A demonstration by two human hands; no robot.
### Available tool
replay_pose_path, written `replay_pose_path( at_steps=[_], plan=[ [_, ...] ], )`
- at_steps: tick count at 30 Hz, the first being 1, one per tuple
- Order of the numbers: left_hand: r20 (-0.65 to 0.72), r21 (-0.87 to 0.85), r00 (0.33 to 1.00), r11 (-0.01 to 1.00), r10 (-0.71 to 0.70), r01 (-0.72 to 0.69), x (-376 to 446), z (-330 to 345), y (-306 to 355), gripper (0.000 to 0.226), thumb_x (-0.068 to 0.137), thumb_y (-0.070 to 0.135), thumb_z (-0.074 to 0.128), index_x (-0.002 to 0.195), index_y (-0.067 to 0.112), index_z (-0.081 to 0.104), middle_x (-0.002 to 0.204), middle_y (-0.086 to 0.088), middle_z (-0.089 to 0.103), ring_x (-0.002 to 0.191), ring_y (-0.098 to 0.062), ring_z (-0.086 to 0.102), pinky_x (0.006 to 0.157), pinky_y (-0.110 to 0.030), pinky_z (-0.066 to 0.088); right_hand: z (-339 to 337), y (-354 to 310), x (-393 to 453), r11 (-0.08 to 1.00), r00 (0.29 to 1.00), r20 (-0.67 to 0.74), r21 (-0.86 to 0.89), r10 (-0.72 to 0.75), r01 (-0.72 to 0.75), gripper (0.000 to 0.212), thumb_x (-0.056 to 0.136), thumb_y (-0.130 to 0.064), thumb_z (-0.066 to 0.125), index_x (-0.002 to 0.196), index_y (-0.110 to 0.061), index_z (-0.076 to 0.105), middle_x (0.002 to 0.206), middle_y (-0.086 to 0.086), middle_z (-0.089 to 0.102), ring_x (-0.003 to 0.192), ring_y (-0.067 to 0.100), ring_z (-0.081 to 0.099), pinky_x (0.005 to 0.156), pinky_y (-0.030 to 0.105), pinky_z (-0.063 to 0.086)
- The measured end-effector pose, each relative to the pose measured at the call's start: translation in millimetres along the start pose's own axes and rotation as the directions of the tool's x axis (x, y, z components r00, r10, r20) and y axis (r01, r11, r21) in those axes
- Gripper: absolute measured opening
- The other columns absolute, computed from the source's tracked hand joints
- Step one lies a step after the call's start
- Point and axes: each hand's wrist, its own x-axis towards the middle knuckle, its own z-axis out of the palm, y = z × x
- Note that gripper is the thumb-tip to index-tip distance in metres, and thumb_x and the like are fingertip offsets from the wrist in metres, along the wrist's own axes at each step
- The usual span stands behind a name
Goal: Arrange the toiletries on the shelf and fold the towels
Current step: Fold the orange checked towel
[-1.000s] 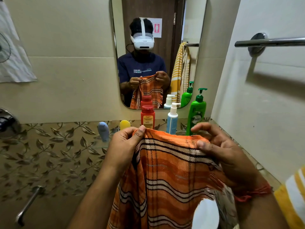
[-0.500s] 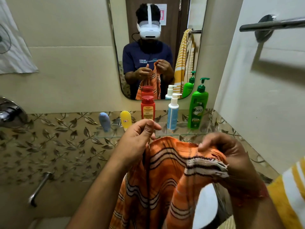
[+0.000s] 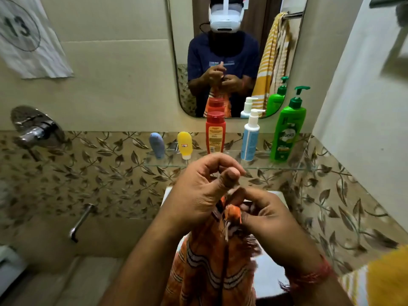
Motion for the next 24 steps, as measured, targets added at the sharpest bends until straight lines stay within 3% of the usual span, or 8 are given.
replay_pose_path(
  at_steps=[3,5,8,13,16,18,22,24],
  plan=[
    [0.076,0.148,0.986,0.979,-0.151,0.138,-12.1,-17.5,-5.3,0.018,0.081,0.041,0.075,0.096,0.031,0.070,0.096,0.005,0.068,0.086,-0.017,0.069,0.075,-0.037,0.060,2.3,-0.4,1.5,0.990,0.992,-0.112,-0.131,-0.063,0.048,0.015,0.087,-0.020,0.069,0.080,-0.008,0.063,0.072,0.002,0.066,0.067,0.008,0.060,0.061,0.019,0.047],
    [0.092,0.307,0.963,0.927,-0.252,0.214,-22.7,-33.5,-14.4,0.024,0.080,0.038,0.079,0.102,0.039,0.068,0.104,0.009,0.065,0.095,-0.010,0.067,0.084,-0.035,0.059,5.9,-2.2,5.0,0.989,0.989,-0.136,-0.143,-0.057,0.037,0.016,0.085,-0.027,0.066,0.077,-0.014,0.063,0.070,-0.001,0.062,0.065,0.007,0.056,0.059,0.019,0.044],
    [0.068,0.397,0.972,0.900,-0.227,0.182,-32.4,-49.9,-23.5,0.022,0.087,0.028,0.075,0.105,0.037,0.069,0.105,0.014,0.067,0.100,-0.001,0.064,0.088,-0.027,0.054,10.7,-1.0,9.5,0.987,0.982,-0.187,-0.160,-0.009,-0.021,0.013,0.090,-0.019,0.066,0.077,-0.017,0.064,0.072,0.003,0.065,0.067,0.011,0.060,0.062,0.026,0.046],
    [-0.096,0.165,0.978,0.966,-0.185,0.199,-33.0,-78.7,-23.4,0.012,0.090,0.031,0.066,0.085,0.023,0.071,0.085,0.000,0.073,0.082,-0.016,0.071,0.073,-0.033,0.059,27.5,-11.2,15.2,0.952,0.965,-0.261,-0.295,-0.004,-0.076,0.015,0.091,-0.019,0.067,0.076,-0.023,0.066,0.067,-0.004,0.066,0.059,0.002,0.058,0.054,0.017,0.043],
    [-0.169,0.008,0.971,0.985,-0.166,0.170,-29.2,-91.6,-21.6,0.026,0.088,0.036,0.063,0.086,0.011,0.069,0.078,-0.001,0.073,0.075,-0.013,0.071,0.067,-0.026,0.057,44.1,-18.0,23.9,0.907,0.958,-0.280,-0.415,-0.055,-0.069,0.016,0.090,-0.016,0.068,0.076,-0.023,0.067,0.077,-0.001,0.067,0.070,0.009,0.063,0.063,0.029,0.050],
    [-0.207,-0.125,0.955,0.974,-0.211,0.188,-24.1,-94.6,-22.4,0.027,0.092,0.035,0.063,0.091,0.009,0.071,0.082,-0.005,0.076,0.080,-0.018,0.074,0.074,-0.032,0.059,56.3,-24.0,29.8,0.860,0.957,-0.253,-0.510,-0.141,-0.008,0.017,0.088,-0.013,0.070,0.074,-0.023,0.067,0.082,-0.003,0.062,0.079,0.012,0.063,0.072,0.031,0.053],
    [-0.166,-0.109,0.964,0.975,-0.210,0.193,-14.3,-101.9,-29.1,0.027,0.092,0.046,0.062,0.093,0.022,0.074,0.089,0.002,0.078,0.088,-0.015,0.074,0.091,-0.042,0.055,87.9,-32.8,41.2,0.970,0.950,-0.262,-0.216,-0.170,0.114,0.017,0.089,-0.019,0.067,0.072,-0.018,0.067,0.069,-0.006,0.062,0.069,0.008,0.061,0.064,0.020,0.050],
    [-0.087,-0.117,0.976,0.975,-0.201,0.190,-11.2,-103.8,-28.0,0.031,0.090,0.050,0.060,0.095,0.023,0.074,0.092,0.001,0.077,0.093,-0.018,0.073,0.094,-0.048,0.054,102.1,-33.1,48.9,0.976,0.948,-0.274,-0.188,-0.163,0.113,0.015,0.088,-0.022,0.064,0.073,-0.021,0.069,0.071,-0.010,0.061,0.069,0.005,0.060,0.065,0.017,0.049]
  ],
)
